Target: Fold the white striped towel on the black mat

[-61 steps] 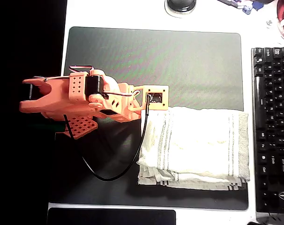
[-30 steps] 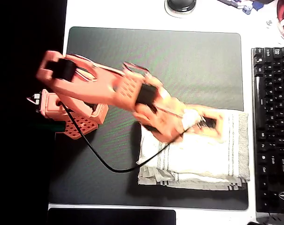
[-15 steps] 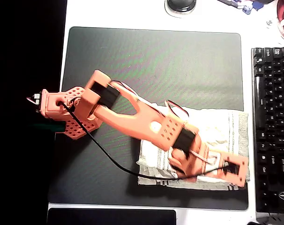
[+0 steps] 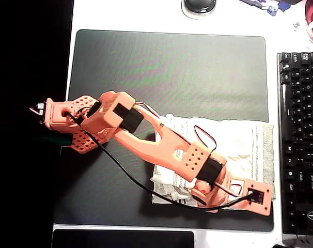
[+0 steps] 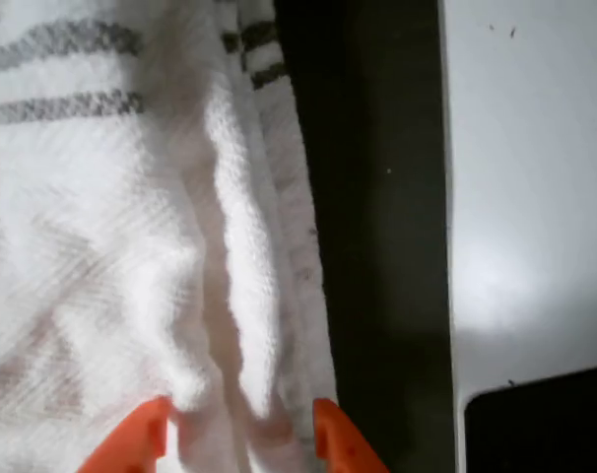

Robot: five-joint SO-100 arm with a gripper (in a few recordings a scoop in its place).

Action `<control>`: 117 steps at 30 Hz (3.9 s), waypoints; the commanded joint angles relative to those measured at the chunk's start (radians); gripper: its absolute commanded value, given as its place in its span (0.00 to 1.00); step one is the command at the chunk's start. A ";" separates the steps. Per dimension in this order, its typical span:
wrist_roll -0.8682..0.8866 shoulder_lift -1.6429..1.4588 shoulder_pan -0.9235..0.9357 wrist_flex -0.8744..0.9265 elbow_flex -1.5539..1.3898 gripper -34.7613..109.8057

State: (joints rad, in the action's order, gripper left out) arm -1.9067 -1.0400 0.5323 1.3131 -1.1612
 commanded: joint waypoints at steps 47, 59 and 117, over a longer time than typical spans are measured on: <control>0.443 -0.643 -0.687 0.222 -0.209 0.24; 0.617 -0.506 -0.934 -0.097 -0.321 0.24; 0.370 -2.189 -0.713 0.018 -1.782 0.24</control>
State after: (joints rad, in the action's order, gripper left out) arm -1.5125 -3.1554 -0.1933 1.3315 -2.8701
